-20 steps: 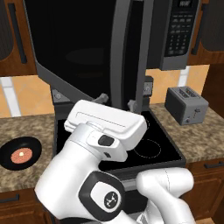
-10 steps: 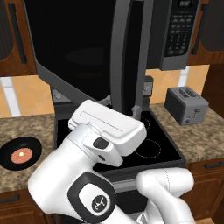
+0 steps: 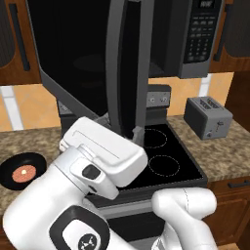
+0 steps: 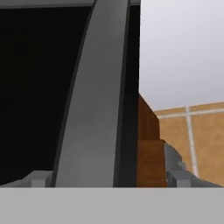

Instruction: Open the microwave, place the bowl with waffle inside the microwave, then close the microwave door and turn it on.

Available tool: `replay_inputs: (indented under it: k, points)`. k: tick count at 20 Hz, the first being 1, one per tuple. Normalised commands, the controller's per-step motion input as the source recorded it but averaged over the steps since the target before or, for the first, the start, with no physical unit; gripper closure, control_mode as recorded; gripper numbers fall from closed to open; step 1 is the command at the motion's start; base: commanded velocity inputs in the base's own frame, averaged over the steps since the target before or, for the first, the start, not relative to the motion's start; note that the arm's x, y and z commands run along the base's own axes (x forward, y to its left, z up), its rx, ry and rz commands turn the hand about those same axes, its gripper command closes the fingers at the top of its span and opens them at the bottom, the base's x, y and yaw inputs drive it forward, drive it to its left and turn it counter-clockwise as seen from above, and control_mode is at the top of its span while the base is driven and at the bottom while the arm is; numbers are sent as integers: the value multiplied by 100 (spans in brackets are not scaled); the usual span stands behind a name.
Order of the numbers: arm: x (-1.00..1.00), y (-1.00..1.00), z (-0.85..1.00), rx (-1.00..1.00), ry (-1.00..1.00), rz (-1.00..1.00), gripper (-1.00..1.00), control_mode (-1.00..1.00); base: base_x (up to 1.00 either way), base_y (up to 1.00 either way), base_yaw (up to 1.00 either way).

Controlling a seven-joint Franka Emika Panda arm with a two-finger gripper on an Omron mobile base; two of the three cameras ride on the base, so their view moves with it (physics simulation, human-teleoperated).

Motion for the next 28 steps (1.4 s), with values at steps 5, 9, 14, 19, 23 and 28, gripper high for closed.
replay_inputs:
  k: [5,9,14,19,23,28]
  points:
    - [-4,11,-7,-6,17,12,-100,-100,0,0,0]
    - [-3,21,-12,-4,18,15,-100,-100,0,0,0]
    - [-26,9,-9,-2,5,16,-100,-100,0,0,0]
    - [-80,-45,0,0,0,16,-100,-100,0,0,0]
    - [-87,-74,-2,4,0,43,-100,-100,0,0,0]
    - [-58,-60,0,0,6,62,-100,-100,0,0,0]
